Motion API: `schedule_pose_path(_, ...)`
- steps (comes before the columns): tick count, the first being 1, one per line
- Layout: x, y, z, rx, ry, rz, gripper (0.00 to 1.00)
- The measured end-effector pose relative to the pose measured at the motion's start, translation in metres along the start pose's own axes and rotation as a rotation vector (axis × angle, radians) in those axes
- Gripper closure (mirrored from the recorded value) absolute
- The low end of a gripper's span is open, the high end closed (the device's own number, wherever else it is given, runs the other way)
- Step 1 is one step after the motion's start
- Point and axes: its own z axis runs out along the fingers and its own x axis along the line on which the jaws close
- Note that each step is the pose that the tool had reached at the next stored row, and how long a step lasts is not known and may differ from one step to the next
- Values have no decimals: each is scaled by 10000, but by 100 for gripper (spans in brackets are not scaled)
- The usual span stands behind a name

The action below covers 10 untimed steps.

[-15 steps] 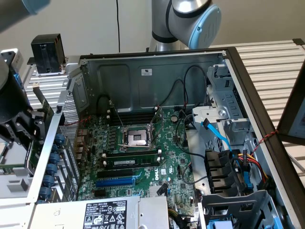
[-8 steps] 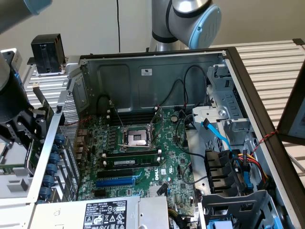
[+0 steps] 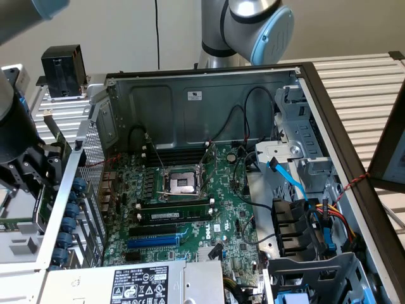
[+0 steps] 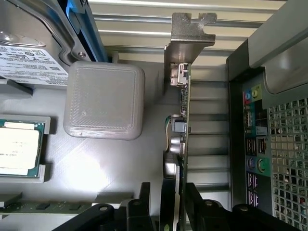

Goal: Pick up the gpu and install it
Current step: 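Pick up the gpu and move the gpu toward the slot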

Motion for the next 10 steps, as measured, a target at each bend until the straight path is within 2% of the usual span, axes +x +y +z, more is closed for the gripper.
schedule_pose_path(4, -6, -1, 0, 38, -16, 121, 58)
schedule_pose_path(10, -6, -1, 1, 86, -86, 631, 58)
